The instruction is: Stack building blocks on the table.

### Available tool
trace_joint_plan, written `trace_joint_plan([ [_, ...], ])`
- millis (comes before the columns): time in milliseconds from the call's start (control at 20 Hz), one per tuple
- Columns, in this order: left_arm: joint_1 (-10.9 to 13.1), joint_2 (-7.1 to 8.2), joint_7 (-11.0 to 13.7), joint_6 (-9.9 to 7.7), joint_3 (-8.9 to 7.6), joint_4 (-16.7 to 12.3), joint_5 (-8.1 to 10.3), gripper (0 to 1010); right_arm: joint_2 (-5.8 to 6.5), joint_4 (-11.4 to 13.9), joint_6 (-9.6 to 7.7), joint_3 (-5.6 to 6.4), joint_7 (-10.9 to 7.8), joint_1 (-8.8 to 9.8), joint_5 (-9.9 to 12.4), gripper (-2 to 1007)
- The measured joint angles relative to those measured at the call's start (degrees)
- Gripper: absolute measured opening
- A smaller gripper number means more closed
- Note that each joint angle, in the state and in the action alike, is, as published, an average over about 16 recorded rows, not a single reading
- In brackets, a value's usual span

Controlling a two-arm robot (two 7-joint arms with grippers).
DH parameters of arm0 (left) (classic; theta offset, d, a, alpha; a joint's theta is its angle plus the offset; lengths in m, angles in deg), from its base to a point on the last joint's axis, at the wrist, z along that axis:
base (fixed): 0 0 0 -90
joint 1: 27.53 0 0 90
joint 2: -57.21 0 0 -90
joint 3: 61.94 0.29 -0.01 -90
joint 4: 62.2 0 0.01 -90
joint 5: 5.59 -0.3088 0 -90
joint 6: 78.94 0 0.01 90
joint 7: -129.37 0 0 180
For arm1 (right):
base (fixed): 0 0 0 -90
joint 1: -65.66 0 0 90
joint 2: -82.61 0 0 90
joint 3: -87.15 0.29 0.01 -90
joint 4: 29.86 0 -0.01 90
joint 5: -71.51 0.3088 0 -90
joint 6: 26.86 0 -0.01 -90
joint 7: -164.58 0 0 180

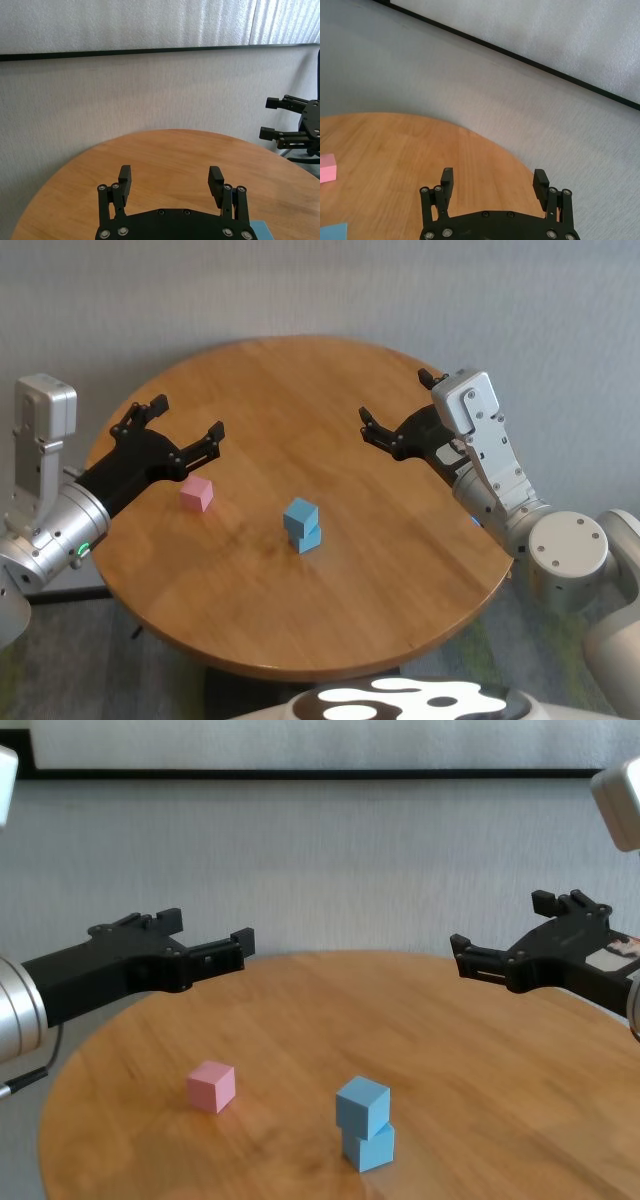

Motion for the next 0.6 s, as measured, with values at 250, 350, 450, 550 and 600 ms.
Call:
trace_joint_plan([
  [250,0.5,-0.35,0.4,0.41,-1.09,1.6,0.93,1002,0.02,0.0,-0.02,-0.02,-0.02,-0.01,0.0,1005],
  [350,0.6,-0.54,0.8,0.38,-1.54,2.5,1.46,1001,0.03,0.0,-0.03,-0.03,-0.03,-0.02,0.1,1005],
  [450,0.6,-0.68,1.4,0.15,-1.83,3.7,1.98,1001,0.03,0.0,-0.04,-0.04,-0.03,-0.02,0.1,1005],
  [550,0.2,-0.6,2.3,-0.54,-1.77,5.1,2.3,1001,0.04,0.0,-0.04,-0.04,-0.04,-0.02,0.1,1005],
  [600,0.0,-0.52,2.7,-0.98,-1.68,5.8,2.42,1001,0.04,0.0,-0.04,-0.04,-0.04,-0.02,0.1,1005],
])
